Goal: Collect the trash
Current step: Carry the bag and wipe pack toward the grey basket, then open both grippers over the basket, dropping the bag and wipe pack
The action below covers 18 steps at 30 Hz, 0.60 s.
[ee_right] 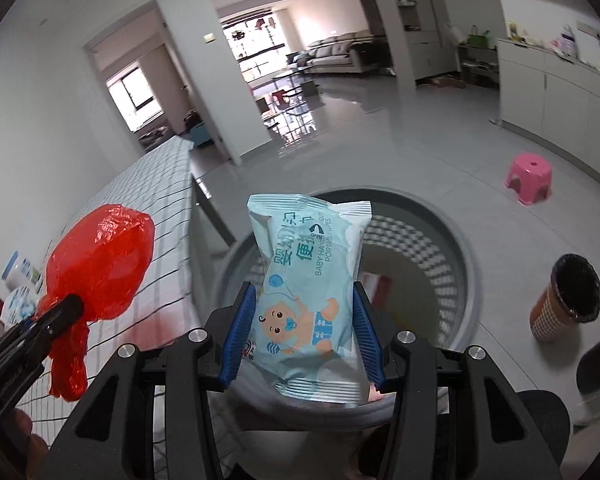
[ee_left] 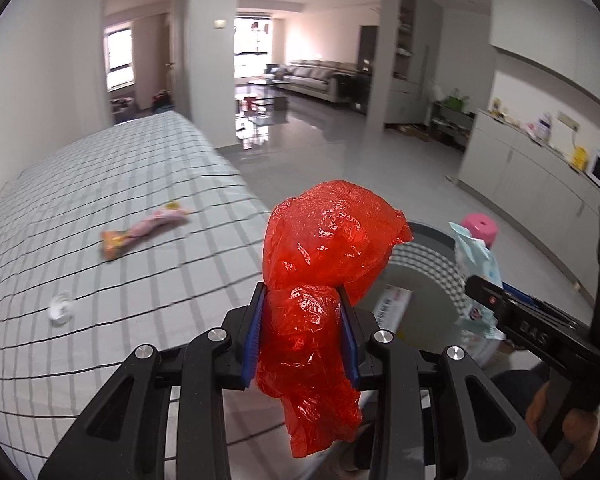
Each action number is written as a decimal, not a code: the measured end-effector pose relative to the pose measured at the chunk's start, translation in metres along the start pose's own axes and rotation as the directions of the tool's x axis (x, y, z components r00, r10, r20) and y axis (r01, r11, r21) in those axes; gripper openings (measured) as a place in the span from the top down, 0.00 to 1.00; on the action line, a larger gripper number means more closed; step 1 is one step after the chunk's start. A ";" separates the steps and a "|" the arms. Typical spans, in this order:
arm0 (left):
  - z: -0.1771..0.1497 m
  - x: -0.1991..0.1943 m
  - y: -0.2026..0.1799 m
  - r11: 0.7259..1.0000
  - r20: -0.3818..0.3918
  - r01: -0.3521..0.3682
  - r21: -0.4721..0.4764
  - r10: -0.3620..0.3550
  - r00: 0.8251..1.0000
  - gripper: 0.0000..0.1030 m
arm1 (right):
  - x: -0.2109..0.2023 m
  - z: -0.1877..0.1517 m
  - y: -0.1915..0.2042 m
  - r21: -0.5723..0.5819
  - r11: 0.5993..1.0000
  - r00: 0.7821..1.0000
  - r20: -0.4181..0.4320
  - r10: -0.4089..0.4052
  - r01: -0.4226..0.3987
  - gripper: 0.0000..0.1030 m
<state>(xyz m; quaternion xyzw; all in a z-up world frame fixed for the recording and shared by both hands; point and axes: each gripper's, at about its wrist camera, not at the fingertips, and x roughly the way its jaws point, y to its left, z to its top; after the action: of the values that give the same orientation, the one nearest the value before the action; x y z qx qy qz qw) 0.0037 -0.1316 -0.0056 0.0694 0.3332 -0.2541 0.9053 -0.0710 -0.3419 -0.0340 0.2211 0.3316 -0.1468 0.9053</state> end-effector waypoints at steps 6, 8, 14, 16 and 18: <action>0.001 0.024 -0.030 0.998 -0.037 0.038 0.056 -0.036 0.999 0.69 | 0.006 0.003 -0.030 0.033 0.999 1.000 -0.008 -0.023 0.024 0.55; 0.000 0.033 -0.036 0.997 -0.058 0.047 0.061 -0.043 0.997 0.69 | 0.012 0.004 -0.038 0.041 0.999 1.000 -0.016 -0.026 0.027 0.55; -0.004 0.062 -0.058 0.994 -0.123 0.074 0.086 -0.063 0.990 0.69 | 0.029 -0.001 -0.044 0.047 0.999 0.999 -0.043 -0.022 0.024 0.55; -0.005 0.071 -0.062 0.993 -0.139 0.074 0.091 -0.061 0.988 0.69 | 0.036 -0.001 -0.046 0.053 0.998 0.998 -0.057 -0.019 0.022 0.55; -0.004 0.080 -0.064 0.993 -0.157 0.072 0.092 -0.057 0.986 0.69 | 0.043 0.001 -0.048 0.055 0.998 0.997 -0.070 -0.017 0.021 0.54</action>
<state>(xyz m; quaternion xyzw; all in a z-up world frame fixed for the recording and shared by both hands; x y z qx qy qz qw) 0.0209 -0.2186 -0.0575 0.1220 0.3917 -0.2931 0.8636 -0.0589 -0.3891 -0.0764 0.2483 0.3607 -0.1568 0.8853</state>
